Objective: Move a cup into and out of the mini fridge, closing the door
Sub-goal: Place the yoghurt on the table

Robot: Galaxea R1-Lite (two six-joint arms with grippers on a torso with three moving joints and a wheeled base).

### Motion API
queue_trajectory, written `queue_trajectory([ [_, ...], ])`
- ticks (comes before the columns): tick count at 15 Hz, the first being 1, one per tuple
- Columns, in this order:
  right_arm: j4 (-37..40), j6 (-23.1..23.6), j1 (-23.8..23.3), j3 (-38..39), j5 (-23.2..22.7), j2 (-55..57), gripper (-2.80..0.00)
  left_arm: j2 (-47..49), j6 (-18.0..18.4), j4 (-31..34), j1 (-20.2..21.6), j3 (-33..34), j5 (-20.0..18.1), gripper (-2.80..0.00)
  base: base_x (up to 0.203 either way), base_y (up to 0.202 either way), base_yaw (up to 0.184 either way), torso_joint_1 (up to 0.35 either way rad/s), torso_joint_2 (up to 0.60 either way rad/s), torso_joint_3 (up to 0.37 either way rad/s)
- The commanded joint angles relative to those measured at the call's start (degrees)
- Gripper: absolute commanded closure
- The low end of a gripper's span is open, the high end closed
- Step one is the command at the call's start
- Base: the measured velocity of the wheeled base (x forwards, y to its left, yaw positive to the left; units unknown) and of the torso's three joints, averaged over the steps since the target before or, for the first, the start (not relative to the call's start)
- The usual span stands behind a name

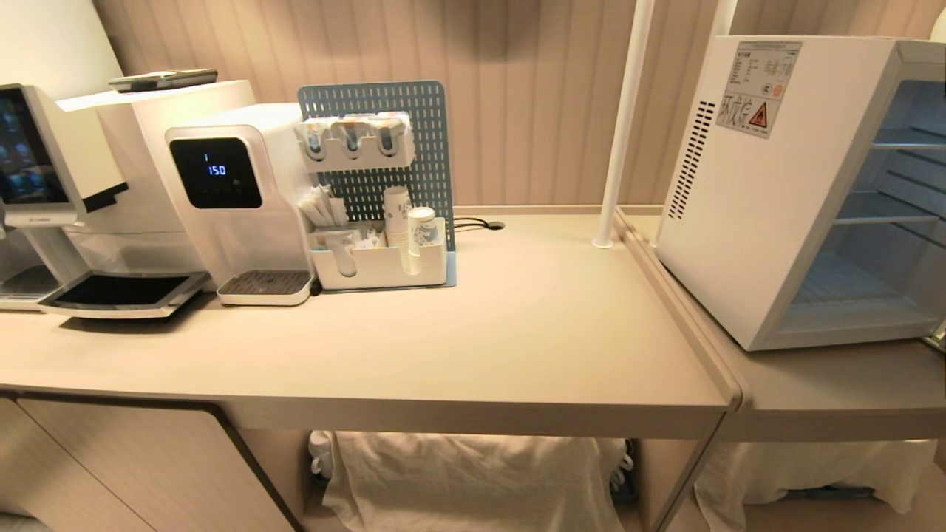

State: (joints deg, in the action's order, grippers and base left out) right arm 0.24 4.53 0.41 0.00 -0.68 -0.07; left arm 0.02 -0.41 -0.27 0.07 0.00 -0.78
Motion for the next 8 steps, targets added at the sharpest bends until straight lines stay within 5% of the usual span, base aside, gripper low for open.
queue_trajectory([
  [1, -0.07, 0.04, -0.15, 0.0, -0.11, 0.07, 0.0, -0.11, -0.02, 0.0, -0.16, 0.0, 0.04, 0.0, 0.001, 0.078, -0.002, -0.002, 0.0, 0.002],
  [5, -0.07, 0.04, -0.15, 0.0, -0.09, 0.07, 0.0, -0.11, -0.11, 0.0, -0.16, 0.0, -0.01, 0.0, 0.001, 0.168, 0.001, 0.002, 0.0, 0.001],
  [8, -0.16, -0.14, -0.15, 0.0, 0.07, 0.07, 0.0, -0.11, -0.11, 0.0, -0.16, 0.0, 0.06, 0.0, 0.0, 0.034, 0.004, 0.001, 0.0, 0.001],
])
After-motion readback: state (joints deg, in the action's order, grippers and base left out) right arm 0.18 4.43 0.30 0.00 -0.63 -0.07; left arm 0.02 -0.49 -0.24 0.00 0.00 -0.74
